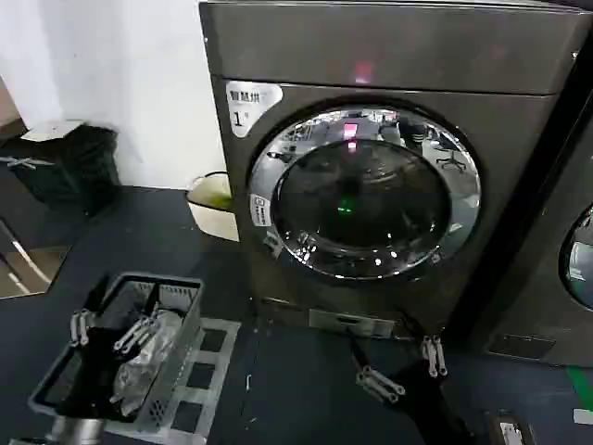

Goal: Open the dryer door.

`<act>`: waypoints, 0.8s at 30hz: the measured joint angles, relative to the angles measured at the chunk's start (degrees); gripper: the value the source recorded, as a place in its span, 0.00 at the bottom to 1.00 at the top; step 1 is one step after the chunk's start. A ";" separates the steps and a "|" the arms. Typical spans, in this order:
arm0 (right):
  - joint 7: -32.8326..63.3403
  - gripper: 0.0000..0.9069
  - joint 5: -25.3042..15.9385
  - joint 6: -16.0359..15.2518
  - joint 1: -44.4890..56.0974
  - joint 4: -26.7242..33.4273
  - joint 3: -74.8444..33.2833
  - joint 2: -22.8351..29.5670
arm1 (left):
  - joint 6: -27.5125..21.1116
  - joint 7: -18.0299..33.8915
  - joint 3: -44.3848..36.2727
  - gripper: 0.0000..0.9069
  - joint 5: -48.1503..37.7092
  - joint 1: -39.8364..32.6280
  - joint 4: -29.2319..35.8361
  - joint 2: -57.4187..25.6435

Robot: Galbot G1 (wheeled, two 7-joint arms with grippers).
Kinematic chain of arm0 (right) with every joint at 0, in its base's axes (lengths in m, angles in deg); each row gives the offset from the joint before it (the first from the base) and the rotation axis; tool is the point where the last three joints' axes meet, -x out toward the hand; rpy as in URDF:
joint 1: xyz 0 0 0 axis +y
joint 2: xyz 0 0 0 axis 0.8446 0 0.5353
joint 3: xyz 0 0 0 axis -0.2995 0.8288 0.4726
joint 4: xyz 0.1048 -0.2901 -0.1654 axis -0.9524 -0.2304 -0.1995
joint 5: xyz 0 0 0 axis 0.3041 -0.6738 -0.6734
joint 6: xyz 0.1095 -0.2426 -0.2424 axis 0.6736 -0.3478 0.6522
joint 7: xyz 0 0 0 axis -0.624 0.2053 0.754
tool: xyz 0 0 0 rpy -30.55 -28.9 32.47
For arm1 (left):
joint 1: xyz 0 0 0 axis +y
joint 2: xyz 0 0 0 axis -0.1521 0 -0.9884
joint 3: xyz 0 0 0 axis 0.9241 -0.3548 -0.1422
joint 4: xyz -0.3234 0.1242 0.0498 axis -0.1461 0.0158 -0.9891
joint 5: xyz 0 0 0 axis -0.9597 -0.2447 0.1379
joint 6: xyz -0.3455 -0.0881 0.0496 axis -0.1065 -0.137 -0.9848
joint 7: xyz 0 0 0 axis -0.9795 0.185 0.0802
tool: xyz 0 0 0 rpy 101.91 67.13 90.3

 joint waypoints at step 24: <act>-1.75 1.00 21.85 -4.32 -46.92 31.95 21.25 -23.99 | -0.41 1.12 2.81 1.00 -0.04 1.84 0.94 0.81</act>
